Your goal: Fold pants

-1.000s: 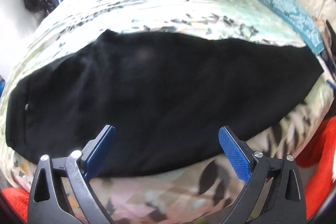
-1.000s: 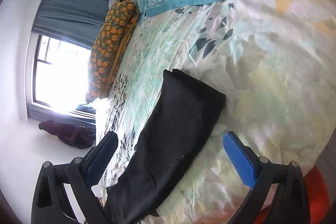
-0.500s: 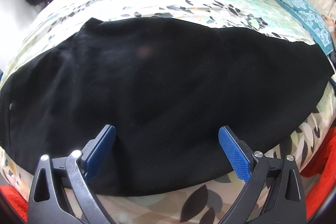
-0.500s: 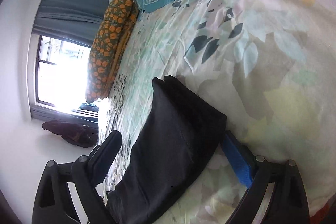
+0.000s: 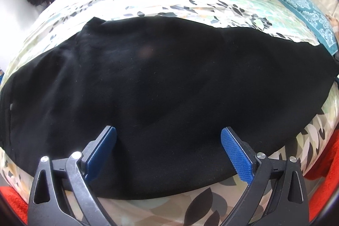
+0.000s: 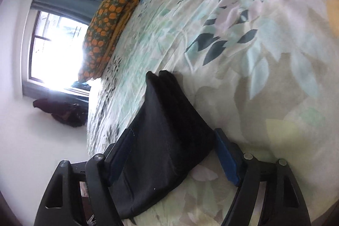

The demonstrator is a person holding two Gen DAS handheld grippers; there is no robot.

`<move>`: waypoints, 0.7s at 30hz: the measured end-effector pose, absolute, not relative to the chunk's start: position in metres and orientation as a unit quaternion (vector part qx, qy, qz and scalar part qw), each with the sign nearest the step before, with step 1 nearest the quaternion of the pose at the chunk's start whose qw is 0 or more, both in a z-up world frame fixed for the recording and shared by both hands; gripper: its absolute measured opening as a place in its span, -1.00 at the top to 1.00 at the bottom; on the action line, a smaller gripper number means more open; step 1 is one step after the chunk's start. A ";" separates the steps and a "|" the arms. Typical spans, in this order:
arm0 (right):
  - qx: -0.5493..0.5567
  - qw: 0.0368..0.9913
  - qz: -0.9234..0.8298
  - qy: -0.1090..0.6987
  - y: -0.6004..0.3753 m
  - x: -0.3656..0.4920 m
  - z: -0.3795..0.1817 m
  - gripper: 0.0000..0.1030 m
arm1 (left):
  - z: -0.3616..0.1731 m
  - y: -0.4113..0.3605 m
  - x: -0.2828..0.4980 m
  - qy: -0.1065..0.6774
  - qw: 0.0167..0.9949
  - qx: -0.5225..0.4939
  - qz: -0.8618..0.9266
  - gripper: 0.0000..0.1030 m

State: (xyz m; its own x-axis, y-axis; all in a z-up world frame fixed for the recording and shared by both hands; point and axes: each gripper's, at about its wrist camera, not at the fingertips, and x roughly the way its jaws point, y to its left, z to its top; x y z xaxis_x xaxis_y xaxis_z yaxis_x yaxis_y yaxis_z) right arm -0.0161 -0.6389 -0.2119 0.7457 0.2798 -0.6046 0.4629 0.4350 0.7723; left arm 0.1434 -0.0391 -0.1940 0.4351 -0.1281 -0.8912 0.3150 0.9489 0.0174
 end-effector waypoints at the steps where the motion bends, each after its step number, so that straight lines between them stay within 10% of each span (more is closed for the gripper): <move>1: 0.541 0.764 -0.042 0.351 -0.640 -0.016 -0.215 -0.24 | -0.194 -0.039 0.144 0.515 0.842 0.091 -0.131 -0.93; 3: 0.544 0.750 -0.047 0.373 -0.639 -0.015 -0.224 0.26 | -0.195 -0.040 0.144 0.515 0.843 0.091 -0.130 -0.94; 6: 0.546 0.755 -0.085 0.354 -0.641 -0.021 -0.226 0.46 | -0.195 -0.040 0.144 0.515 0.842 0.093 -0.131 -0.94; 21: 0.427 0.848 0.038 0.313 -0.491 0.004 -0.104 0.62 | -0.174 -0.003 0.151 0.513 0.848 -0.020 -0.132 -0.93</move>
State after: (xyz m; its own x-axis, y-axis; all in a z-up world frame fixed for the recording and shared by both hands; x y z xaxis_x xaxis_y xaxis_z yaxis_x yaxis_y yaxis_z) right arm 0.0040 -0.4913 -0.1036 0.8010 0.3323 -0.4979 0.2021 0.6328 0.7474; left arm 0.1515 -0.0034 -0.1742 0.4379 -0.2441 -0.8652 0.2029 0.9644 -0.1694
